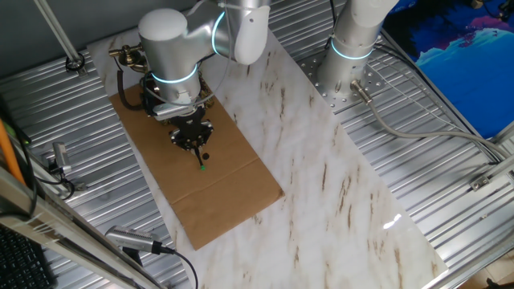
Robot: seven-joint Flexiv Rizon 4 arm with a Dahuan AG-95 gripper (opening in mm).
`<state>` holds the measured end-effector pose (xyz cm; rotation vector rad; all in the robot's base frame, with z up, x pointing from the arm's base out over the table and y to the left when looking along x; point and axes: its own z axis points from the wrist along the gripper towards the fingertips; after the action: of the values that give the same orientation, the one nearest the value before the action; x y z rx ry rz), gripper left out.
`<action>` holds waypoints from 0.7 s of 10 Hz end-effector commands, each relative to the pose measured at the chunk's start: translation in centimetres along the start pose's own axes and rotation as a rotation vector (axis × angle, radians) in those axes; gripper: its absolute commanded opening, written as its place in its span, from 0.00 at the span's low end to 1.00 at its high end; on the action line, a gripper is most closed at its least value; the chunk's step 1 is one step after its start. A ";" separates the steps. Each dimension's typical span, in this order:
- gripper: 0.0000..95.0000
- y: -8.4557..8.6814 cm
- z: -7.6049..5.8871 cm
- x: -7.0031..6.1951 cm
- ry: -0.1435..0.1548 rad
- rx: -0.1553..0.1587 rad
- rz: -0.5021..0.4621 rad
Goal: Dial a number on an old rotary phone
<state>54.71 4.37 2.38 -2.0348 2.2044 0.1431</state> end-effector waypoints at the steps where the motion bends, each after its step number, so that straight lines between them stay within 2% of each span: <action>1: 0.00 0.0 0.0 0.1 0.014 0.001 -0.007; 3: 0.00 0.1 0.1 0.2 0.034 0.003 -0.020; 7: 0.00 0.0 0.4 0.5 0.036 0.005 -0.038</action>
<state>54.68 3.97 1.79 -2.0923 2.1826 0.0979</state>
